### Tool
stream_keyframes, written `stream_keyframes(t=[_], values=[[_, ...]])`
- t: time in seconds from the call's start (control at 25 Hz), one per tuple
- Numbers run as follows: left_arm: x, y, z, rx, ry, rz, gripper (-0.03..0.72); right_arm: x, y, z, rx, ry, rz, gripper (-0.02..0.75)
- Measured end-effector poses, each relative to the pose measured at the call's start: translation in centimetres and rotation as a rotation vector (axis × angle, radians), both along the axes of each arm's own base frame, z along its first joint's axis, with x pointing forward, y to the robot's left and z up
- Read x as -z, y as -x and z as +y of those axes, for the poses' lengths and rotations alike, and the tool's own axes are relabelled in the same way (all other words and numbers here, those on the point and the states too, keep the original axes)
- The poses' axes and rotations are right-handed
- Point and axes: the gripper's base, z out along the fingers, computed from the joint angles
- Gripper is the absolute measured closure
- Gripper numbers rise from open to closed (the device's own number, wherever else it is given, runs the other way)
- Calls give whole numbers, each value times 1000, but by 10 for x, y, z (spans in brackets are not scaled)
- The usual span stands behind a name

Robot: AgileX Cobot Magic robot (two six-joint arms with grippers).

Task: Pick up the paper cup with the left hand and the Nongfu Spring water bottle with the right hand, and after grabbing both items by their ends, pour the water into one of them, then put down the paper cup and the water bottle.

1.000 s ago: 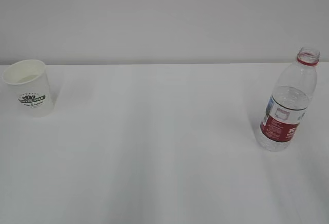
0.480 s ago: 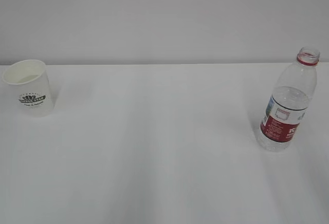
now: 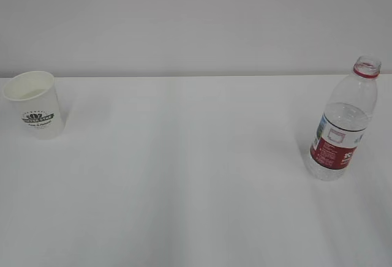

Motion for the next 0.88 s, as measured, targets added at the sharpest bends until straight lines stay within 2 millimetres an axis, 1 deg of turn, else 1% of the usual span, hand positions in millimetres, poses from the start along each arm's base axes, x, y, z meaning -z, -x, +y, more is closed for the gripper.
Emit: stream_keyframes(t=[0.68, 0.88], values=[[5, 1, -5, 38, 49, 55, 227, 1, 0, 1, -4, 25, 2, 150], [5, 2, -5, 39, 47, 60, 228, 4, 1, 2, -12, 115, 11, 150]])
